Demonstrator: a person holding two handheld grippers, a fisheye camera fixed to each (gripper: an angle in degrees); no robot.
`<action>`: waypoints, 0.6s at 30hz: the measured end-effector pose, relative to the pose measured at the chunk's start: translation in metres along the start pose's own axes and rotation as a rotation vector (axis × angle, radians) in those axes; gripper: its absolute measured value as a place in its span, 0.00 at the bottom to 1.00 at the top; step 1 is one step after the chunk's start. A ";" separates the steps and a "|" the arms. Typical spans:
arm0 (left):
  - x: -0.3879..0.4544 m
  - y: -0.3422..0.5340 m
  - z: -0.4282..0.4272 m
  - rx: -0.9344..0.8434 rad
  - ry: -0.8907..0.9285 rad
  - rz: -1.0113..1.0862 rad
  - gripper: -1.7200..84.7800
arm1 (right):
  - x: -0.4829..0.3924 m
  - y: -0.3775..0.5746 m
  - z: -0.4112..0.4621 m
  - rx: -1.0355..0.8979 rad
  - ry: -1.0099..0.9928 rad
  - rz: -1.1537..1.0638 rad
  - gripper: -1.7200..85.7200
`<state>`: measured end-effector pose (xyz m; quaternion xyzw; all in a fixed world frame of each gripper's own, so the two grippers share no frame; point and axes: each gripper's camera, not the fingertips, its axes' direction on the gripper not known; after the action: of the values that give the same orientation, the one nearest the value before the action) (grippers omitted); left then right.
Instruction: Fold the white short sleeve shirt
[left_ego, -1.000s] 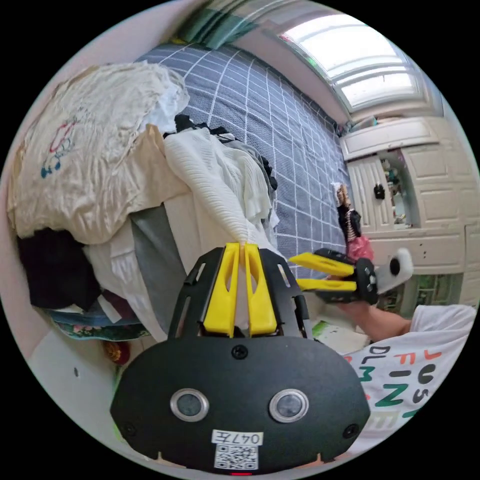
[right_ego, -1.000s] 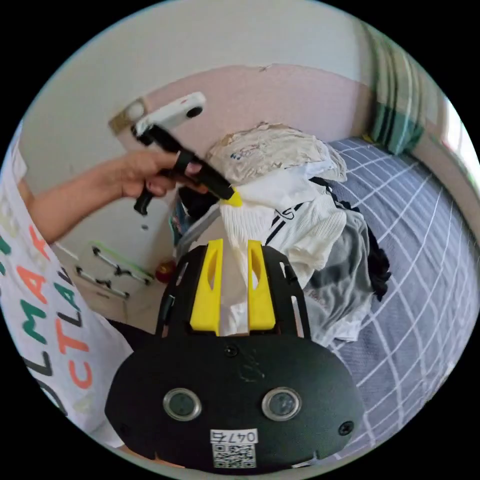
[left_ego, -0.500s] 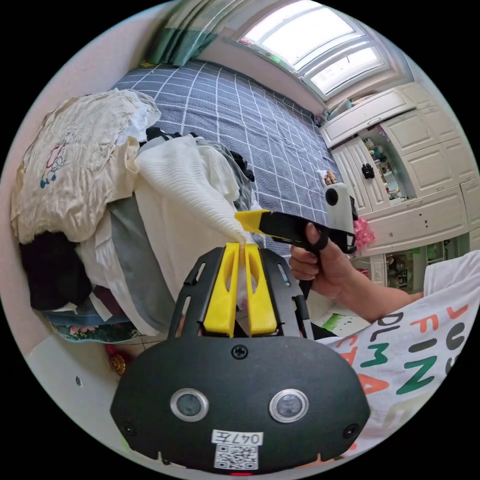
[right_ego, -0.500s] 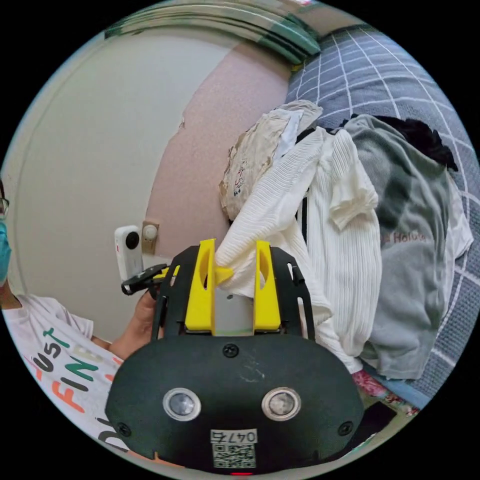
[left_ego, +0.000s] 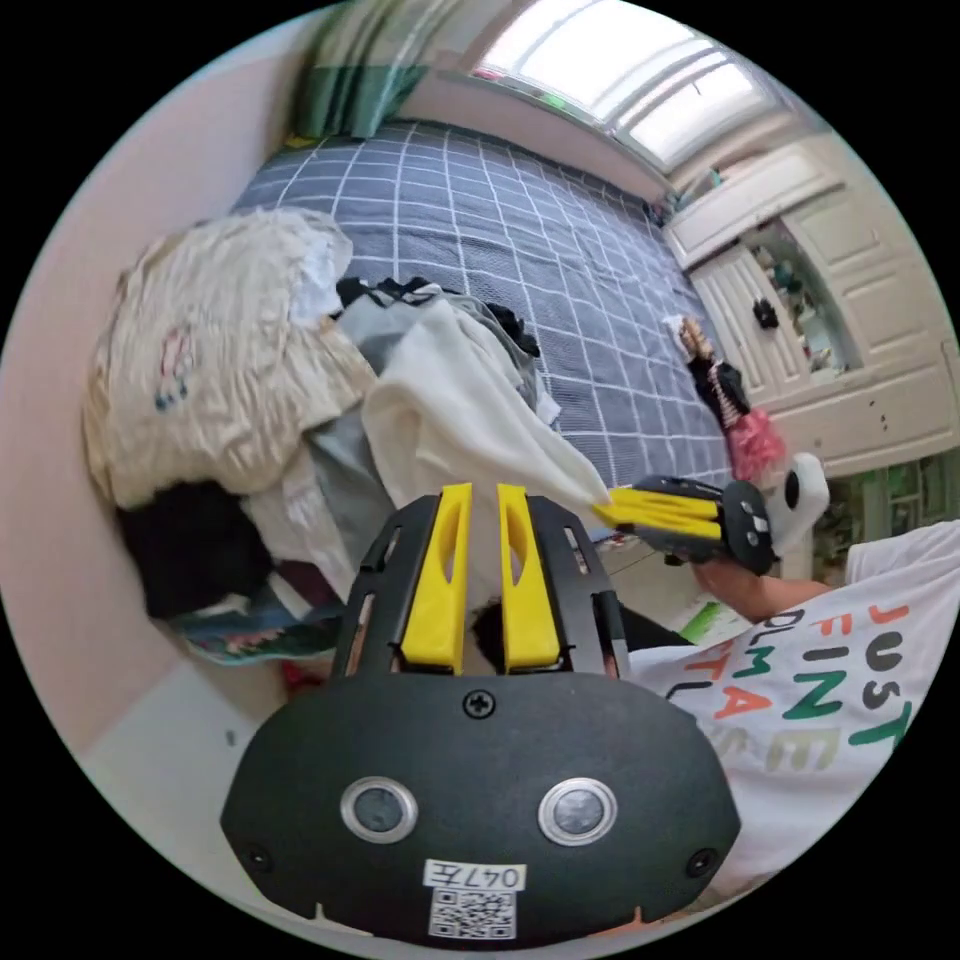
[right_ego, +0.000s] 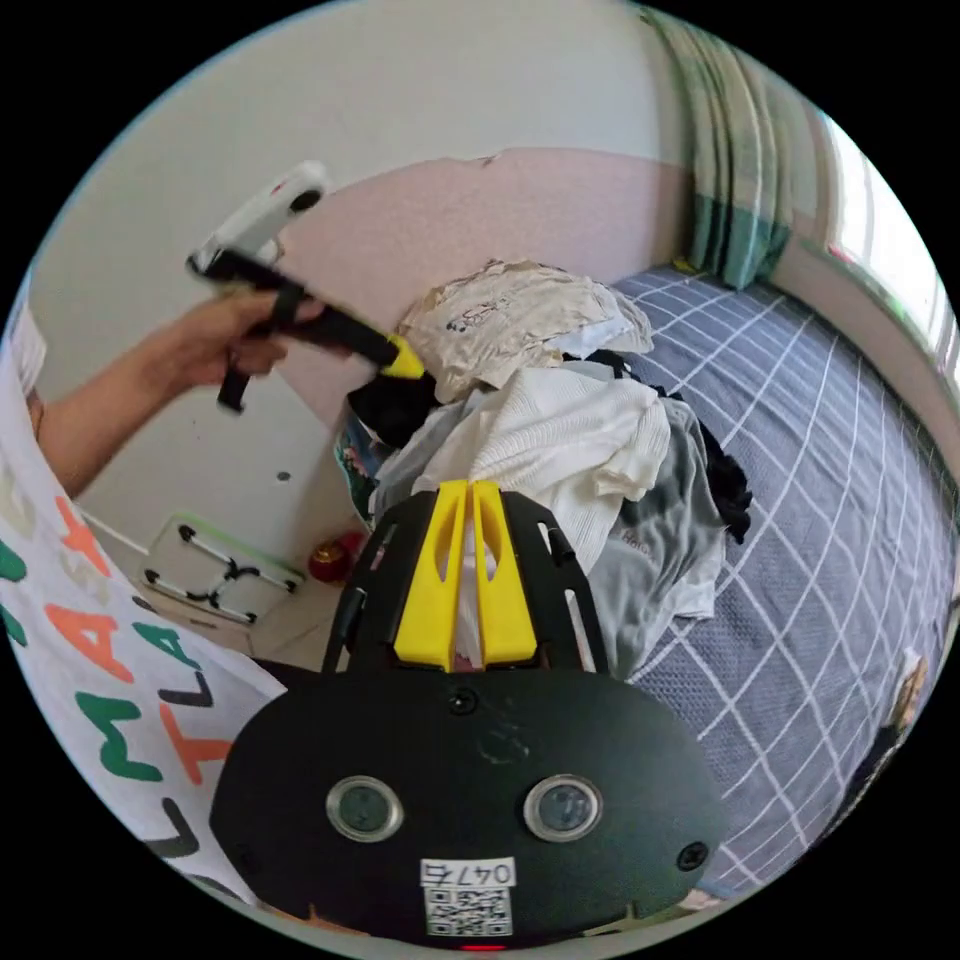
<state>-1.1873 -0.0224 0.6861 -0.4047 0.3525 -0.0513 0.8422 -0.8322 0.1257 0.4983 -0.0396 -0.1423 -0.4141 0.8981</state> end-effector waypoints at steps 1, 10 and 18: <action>0.009 -0.029 0.002 -0.039 -0.028 0.060 0.10 | -0.010 -0.001 -0.003 -0.006 0.021 -0.039 0.02; 0.117 -0.200 0.178 -0.578 -0.195 0.349 0.19 | -0.067 -0.027 -0.007 -0.008 0.051 -0.195 0.02; 0.147 -0.183 0.225 -0.665 -0.448 0.403 0.03 | -0.065 -0.010 -0.061 0.042 0.044 -0.110 0.02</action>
<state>-0.8981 -0.0539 0.8318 -0.5778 0.2306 0.3187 0.7151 -0.8665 0.1555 0.4211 -0.0034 -0.1331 -0.4607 0.8775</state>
